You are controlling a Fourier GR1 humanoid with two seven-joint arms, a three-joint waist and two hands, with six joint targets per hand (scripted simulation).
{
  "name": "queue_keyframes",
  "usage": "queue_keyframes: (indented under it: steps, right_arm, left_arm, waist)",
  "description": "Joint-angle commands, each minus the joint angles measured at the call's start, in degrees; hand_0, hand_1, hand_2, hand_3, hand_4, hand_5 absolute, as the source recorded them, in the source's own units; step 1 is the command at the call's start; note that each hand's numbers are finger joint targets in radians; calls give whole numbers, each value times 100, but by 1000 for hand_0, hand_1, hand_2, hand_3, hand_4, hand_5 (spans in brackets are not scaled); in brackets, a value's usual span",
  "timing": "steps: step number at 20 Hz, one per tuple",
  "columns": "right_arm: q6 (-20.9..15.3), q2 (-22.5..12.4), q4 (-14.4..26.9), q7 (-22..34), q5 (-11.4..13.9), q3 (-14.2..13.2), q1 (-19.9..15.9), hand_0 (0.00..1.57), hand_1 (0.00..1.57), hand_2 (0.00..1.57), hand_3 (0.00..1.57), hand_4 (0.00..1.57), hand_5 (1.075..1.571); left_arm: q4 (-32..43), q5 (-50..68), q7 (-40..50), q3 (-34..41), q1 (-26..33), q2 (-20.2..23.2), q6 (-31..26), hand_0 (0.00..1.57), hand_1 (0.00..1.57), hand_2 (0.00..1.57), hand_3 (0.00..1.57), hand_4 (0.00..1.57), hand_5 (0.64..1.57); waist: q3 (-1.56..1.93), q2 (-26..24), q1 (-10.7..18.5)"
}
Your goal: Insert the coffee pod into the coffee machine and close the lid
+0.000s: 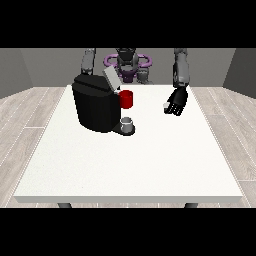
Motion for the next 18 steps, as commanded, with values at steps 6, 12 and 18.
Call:
queue_keyframes:
  steps: [6, 12, 18]
  right_arm:
    - [-361, -60, 446, 265, 298, -159, -146, 0, 0, 0, 0, 0, 1571]
    - [-447, 55, 810, 220, 419, -70, 37, 0, 0, 0, 0, 0, 1571]
    - [-216, -21, 912, -6, 356, -44, 319, 0, 0, 0, 0, 0, 1571]
  left_arm:
    - [-42, 323, -282, 299, -494, -488, -284, 1420, 1420, 1402, 1332, 494, 1571]
    - [-99, 401, -13, 320, -774, -527, -1198, 1413, 1413, 1400, 1314, 515, 1571]
    - [-343, 336, 261, 248, -998, -635, -1696, 1424, 1424, 1404, 1341, 557, 1571]
  waist:
    - [-2, -286, 199]
    - [1, -794, 288]
    - [0, -1230, 172]
